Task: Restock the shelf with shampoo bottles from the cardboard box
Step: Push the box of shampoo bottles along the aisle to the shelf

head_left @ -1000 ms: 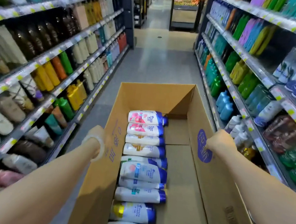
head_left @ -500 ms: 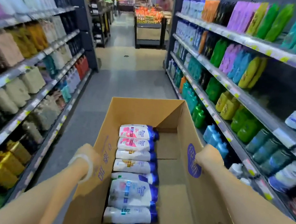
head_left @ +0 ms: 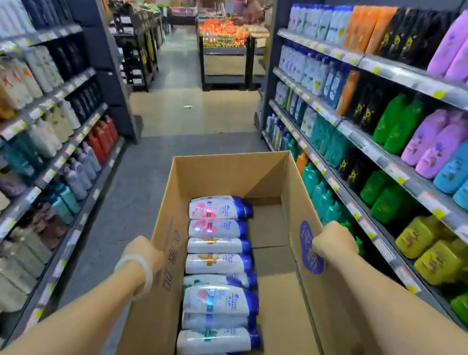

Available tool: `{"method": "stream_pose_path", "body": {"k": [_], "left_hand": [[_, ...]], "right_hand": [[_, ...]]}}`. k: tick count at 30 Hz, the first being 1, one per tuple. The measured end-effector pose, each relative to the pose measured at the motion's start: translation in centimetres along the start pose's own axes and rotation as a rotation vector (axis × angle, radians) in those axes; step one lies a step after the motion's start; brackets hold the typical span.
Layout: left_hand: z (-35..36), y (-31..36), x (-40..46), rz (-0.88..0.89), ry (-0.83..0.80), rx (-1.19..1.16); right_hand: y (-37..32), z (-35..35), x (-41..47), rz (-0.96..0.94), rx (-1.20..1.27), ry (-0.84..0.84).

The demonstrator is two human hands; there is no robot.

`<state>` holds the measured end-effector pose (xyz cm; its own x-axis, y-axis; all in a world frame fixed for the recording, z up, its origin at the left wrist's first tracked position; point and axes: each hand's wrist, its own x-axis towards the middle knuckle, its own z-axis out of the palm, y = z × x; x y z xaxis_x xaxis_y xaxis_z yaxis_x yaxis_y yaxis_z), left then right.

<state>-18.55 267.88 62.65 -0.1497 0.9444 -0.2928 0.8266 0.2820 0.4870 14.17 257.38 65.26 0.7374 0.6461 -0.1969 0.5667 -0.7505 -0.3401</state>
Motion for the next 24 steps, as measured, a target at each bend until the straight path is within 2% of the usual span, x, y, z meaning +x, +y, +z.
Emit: {"method": "stream_pose_path", "body": {"k": [8, 17, 24], "left_hand": [[-0.6, 14.1, 23.1, 0.016, -0.042, 0.041], [2.5, 28.9, 47.7, -0.055, -0.058, -0.046], [3.5, 40.2, 67.8, -0.036, -0.086, -0.002]], "right_hand": [[-13.9, 1.8, 21.2, 0.103, 0.009, -0.010], [-29.5, 2.7, 47.7, 0.083, -0.061, -0.032], [-41.6, 4.0, 66.6, 0.091, -0.071, -0.040]]}}
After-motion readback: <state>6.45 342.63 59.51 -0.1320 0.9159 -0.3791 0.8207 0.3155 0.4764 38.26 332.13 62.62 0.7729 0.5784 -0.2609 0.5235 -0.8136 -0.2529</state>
